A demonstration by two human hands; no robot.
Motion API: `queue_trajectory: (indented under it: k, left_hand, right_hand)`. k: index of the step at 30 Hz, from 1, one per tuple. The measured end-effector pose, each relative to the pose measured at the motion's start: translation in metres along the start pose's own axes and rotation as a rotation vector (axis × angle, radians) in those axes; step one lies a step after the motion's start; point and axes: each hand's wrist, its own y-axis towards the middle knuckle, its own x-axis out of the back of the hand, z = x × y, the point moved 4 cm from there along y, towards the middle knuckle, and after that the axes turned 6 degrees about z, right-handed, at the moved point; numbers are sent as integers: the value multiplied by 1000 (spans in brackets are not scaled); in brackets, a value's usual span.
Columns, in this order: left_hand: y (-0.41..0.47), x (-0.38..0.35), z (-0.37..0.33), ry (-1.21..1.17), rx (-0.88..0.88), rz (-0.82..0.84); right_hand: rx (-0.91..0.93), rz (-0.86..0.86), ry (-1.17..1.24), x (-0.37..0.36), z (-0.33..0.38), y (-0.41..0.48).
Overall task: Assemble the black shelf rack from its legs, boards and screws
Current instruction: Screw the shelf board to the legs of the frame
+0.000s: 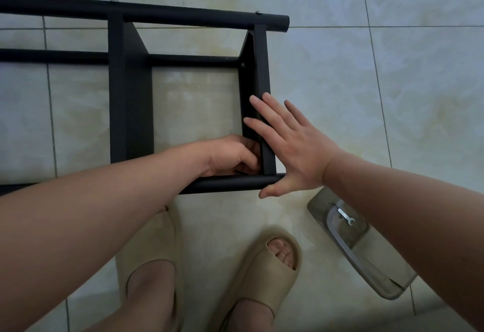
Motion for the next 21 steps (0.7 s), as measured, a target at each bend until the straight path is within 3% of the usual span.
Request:
queue_trajectory:
  k: [5, 10, 15, 17, 19, 21]
  left_hand:
    - [-6, 16, -24, 283, 27, -142]
    - [-21, 34, -57, 513, -8, -320]
    - [-58, 27, -65, 924, 255, -365]
    - [-76, 16, -77, 1128, 329, -466]
    - [-89, -8, -95, 1292, 266, -567]
    - [-91, -41, -110, 1439, 148, -523]
  right_hand:
    - [-18, 72, -33, 15, -17, 18]
    - [-215, 191, 95, 31, -26, 25]
    - [-412, 201, 293, 45, -8, -6]
    - [-458, 194, 312, 56, -5, -32]
    - [-519, 206, 307, 67, -5, -64]
    - [-602, 199, 330, 76, -7, -98]
